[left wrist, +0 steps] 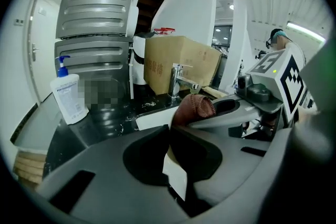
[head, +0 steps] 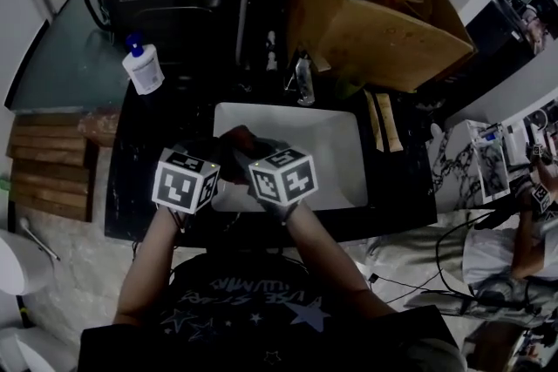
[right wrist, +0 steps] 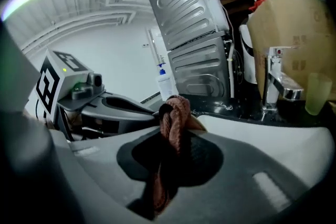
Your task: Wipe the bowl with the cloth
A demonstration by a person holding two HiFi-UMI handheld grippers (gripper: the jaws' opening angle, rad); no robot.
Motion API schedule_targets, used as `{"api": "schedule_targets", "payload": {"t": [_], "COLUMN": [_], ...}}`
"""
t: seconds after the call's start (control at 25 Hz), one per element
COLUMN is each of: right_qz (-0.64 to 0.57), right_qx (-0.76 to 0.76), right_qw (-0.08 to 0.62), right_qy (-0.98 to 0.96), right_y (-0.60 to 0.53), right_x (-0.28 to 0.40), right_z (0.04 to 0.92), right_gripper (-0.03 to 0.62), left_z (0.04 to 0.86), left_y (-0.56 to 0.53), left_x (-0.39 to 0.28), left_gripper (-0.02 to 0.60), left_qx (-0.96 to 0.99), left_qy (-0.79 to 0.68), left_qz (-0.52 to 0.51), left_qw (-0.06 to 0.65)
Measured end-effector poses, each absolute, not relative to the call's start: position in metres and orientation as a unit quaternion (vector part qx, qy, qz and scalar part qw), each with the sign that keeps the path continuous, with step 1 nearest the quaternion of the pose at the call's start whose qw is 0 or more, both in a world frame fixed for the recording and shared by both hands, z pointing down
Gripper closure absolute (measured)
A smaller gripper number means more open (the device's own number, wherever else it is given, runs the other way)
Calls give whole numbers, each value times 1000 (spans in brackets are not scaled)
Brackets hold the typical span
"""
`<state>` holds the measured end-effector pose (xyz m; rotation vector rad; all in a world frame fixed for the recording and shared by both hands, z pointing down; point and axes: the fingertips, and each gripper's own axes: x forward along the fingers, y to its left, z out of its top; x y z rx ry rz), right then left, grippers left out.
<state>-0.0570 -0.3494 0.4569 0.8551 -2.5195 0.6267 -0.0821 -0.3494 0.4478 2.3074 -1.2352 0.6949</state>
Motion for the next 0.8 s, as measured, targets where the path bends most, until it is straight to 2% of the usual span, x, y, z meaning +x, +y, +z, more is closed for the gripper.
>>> {"api": "schedule_targets", "payload": {"t": [0.2,0.6,0.8], "right_qz": [234,160,221], "right_qx": [332,333,287], "right_qw": [203,304,286], "right_qy": [-891,-878,-887], "right_y": [-352,-349,-339], "right_x": [-46,-37,-43], "right_z": [463,467,466], "right_gripper": [532,534,536], "left_z": [449,421,409], "left_y": [-349,-355,-354], "left_x": [-80,-83,-78], "left_gripper": [560,560,558], "left_qx": [838,845,852], "left_qy": [-447,-467,-466], "left_qz": [232,210,197], "left_qw": [213,153,136]}}
